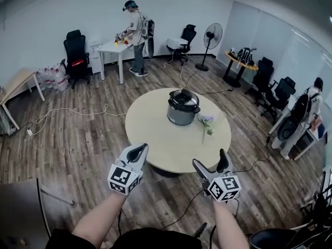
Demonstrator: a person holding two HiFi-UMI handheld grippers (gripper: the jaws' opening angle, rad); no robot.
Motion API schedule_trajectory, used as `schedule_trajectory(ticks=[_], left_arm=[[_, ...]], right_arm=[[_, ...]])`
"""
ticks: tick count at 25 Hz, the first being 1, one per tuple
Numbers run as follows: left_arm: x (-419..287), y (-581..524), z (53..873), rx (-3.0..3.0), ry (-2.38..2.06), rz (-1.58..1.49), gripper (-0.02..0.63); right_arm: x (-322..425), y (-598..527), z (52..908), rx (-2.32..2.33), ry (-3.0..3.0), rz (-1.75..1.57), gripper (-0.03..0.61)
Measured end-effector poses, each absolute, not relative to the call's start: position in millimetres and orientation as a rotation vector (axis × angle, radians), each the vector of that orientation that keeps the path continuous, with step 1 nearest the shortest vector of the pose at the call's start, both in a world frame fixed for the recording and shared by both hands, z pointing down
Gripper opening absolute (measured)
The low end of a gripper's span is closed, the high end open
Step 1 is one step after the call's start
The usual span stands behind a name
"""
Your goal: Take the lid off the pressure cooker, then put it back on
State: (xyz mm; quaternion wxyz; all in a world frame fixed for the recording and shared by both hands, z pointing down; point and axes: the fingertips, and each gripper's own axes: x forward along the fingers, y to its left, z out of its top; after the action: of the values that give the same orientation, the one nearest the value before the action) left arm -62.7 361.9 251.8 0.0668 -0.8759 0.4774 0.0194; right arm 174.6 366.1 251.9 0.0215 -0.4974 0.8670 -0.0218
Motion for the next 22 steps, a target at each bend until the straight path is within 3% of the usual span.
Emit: schedule_trajectory(ticks=[4, 6, 22], left_arm=[[-58.7, 359.8, 256.8, -2.647, 1.412, 0.087, 0.003], [-50.7, 354.5, 260.2, -2.656, 1.399, 0.096, 0.586], [3.2, 331.4, 305.9, -2.646, 1.452, -0.034, 0.588]], right_arm=[[173.8, 365.7, 250.6, -1.543, 2.712, -0.042, 0.58], [177.9, 364.9, 250.4, -1.551, 2.707, -0.052, 0.58], [236.6, 335.4, 269.0, -1.506, 2.732, -0.039, 0.577]])
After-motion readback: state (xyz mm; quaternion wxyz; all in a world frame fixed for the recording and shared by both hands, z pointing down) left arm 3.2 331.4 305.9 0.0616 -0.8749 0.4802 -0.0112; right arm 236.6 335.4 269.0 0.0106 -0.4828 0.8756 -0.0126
